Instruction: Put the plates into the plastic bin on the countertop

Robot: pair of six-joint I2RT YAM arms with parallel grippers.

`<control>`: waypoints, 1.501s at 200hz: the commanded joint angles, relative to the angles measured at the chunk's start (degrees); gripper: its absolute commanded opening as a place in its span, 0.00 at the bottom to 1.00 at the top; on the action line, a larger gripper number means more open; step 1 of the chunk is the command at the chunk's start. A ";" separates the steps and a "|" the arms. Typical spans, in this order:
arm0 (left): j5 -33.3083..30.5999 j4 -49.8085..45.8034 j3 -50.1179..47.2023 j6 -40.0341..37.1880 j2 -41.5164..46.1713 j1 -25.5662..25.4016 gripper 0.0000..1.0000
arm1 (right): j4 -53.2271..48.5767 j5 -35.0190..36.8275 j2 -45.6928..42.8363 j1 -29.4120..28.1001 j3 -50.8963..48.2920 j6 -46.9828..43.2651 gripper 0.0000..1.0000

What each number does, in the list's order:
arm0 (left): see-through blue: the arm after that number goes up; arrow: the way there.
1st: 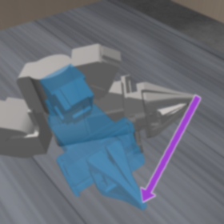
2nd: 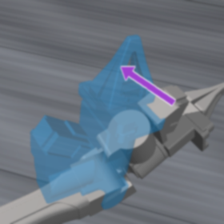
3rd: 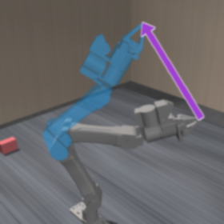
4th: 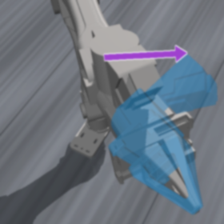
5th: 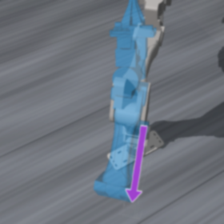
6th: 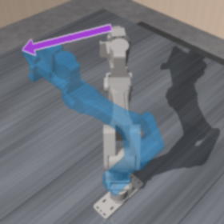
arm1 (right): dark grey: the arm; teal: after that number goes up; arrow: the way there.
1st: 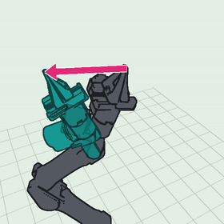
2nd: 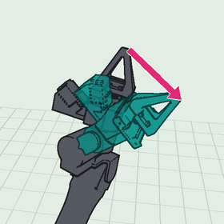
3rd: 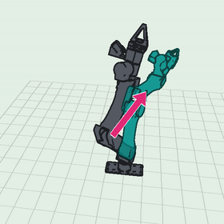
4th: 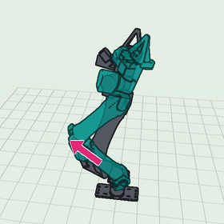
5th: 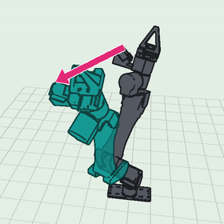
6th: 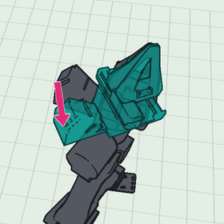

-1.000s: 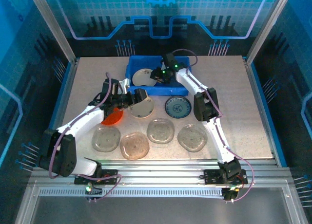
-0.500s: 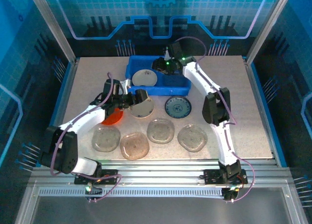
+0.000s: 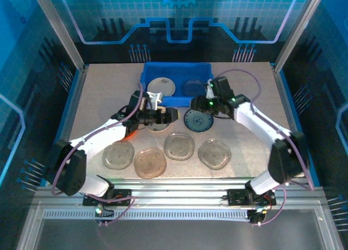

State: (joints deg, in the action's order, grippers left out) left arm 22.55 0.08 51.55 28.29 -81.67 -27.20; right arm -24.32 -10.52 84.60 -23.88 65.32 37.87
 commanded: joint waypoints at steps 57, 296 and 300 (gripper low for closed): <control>-4.16 1.67 5.41 -3.71 -8.66 -13.16 0.74 | -7.70 2.16 -32.01 14.73 -23.14 0.70 0.49; -20.18 -13.35 25.33 -12.12 -34.03 -25.71 0.60 | 0.71 -10.45 -33.40 25.37 -34.54 3.69 0.48; -20.04 -13.41 25.47 -12.15 -34.12 -25.71 0.59 | 0.82 -10.43 -33.36 25.36 -34.63 3.69 0.48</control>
State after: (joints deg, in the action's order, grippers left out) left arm 2.33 -11.79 74.56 17.54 -114.02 -52.73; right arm -24.95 -19.84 50.72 0.82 31.68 41.15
